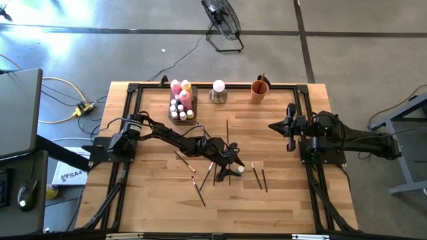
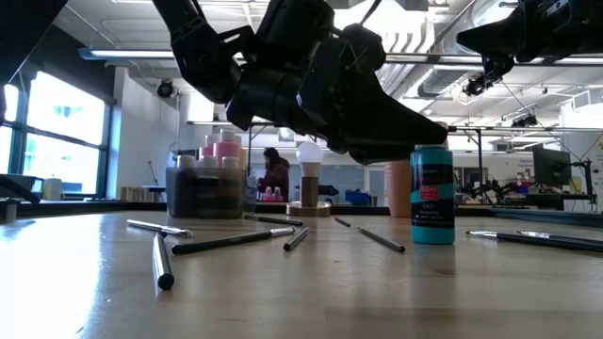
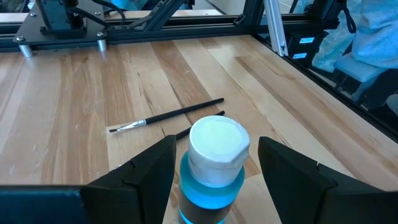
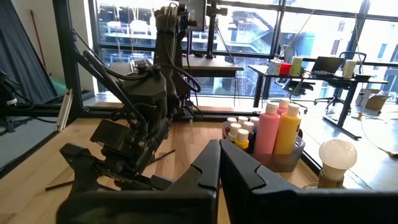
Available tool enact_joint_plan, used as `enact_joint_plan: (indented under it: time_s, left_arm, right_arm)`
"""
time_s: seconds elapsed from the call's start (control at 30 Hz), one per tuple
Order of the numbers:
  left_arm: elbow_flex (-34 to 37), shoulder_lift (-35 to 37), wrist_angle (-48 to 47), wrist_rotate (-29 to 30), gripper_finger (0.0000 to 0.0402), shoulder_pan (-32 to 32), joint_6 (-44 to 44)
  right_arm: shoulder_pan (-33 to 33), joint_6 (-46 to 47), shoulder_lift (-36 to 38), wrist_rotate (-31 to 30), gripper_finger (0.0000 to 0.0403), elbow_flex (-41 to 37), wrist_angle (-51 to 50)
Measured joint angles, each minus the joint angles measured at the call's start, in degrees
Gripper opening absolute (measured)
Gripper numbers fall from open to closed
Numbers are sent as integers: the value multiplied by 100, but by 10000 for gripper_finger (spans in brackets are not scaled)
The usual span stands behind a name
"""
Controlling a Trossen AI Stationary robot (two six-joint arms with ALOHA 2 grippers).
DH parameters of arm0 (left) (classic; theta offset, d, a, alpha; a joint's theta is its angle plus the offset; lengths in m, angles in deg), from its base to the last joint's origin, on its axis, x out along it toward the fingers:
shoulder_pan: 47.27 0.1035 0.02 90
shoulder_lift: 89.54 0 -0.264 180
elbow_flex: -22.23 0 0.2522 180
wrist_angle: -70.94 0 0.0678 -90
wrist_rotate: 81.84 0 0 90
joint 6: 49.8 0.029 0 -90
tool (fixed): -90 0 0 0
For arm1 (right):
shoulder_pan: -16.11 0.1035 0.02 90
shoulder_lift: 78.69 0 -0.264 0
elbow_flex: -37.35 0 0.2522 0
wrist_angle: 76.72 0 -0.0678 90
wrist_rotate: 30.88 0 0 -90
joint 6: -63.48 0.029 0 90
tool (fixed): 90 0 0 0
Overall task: Pick & Place Paint Supplies
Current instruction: Put the small blue paint bottle into the gray bin
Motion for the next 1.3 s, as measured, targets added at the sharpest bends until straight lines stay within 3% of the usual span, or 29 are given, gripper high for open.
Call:
enact_joint_plan:
  time_s: [0.17,0.63,1.3]
  left_arm:
    - [0,0,-2,-2,219,0,0]
    - [-2,0,9,-2,142,0,-59]
    - [-2,0,13,131,136,-2,-147]
  right_arm:
    - [0,-1,0,2,2,0,0]
    - [0,0,0,0,2,0,-7]
    - [1,-3,0,0,2,0,-22]
